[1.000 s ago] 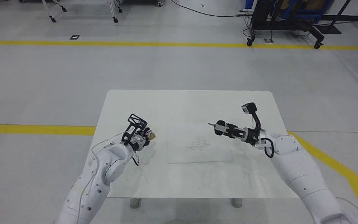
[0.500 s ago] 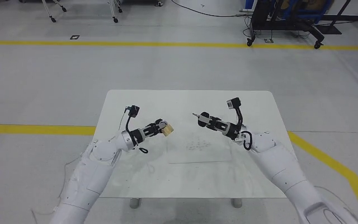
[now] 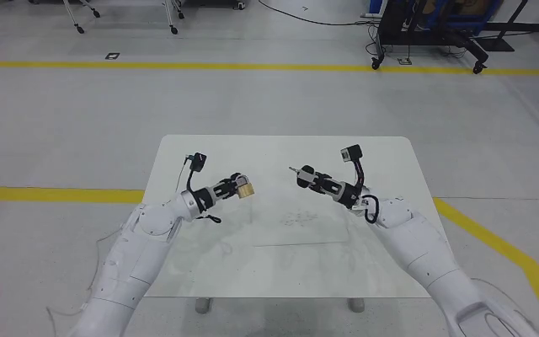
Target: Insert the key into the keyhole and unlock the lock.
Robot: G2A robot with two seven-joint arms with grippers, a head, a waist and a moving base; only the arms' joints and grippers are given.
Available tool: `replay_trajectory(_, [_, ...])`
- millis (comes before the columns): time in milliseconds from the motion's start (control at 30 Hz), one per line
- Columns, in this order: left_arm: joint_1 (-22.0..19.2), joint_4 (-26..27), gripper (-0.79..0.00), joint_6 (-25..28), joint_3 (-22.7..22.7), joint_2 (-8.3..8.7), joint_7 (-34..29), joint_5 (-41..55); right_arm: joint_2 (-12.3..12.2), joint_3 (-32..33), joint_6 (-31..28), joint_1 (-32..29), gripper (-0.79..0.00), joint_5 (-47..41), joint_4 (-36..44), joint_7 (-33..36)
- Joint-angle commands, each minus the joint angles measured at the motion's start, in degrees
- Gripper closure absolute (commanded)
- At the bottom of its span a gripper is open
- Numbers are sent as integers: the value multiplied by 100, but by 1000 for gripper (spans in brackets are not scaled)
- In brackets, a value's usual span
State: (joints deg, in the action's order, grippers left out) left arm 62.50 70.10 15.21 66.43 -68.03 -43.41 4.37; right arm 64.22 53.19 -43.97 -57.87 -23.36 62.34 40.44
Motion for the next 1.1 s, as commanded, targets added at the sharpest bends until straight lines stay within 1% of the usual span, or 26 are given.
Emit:
replay_trajectory(0, [-143,-114,0,-545,-40,-35,-343,564,35,-60,149,8,0,159,95,-178])
replay_trajectory(67, [-362,-333,0,-1062,-121,-78,-663,965,80,-126,228,35,0,244,176,-312])
replay_trajectory(167, [-693,-720,0,-1363,-250,-155,-787,1309,132,-165,230,70,0,265,214,-454])
replay_trajectory(200, [-823,-910,0,-1459,-306,-205,-895,1607,148,-159,227,86,0,290,206,-519])
replay_trajectory(300, [-1078,-1355,0,-1636,-370,-309,-1102,2296,169,-127,256,91,0,327,219,-643])
replay_trajectory(333, [-1214,-1588,0,-1693,-380,-362,-1102,2604,174,-105,286,81,0,345,248,-680])
replay_trajectory(400, [-1395,-1799,0,-1640,-479,-416,-1073,2619,177,-80,309,69,0,351,287,-723])
replay_trajectory(467, [-1555,-2030,0,-1568,-577,-503,-1174,2897,177,-80,309,69,0,351,287,-723])
replay_trajectory(833, [-1579,-2059,0,-1555,-588,-514,-1190,2927,177,-80,309,69,0,351,287,-723])
replay_trajectory(900, [-1579,-2059,0,-1555,-588,-514,-1190,2927,193,-129,503,-17,0,166,489,-642])
replay_trajectory(933, [-1579,-2059,0,-1555,-588,-514,-1190,2927,200,-154,717,-68,0,-23,613,-535])
replay_trajectory(967, [-1579,-2059,0,-1555,-588,-514,-1190,2927,202,-162,1145,-116,0,-295,711,-392])
replay_trajectory(1000, [-1579,-2059,0,-1555,-588,-514,-1190,2927,204,-145,1438,-139,0,-448,742,-420])
replay_trajectory(1033, [-1579,-2059,0,-1555,-588,-514,-1190,2927,213,-130,1934,-197,0,-739,935,-450])
replay_trajectory(1067, [-1579,-2059,0,-1555,-588,-514,-1190,2927,217,-121,2138,-242,0,-917,1062,-429])
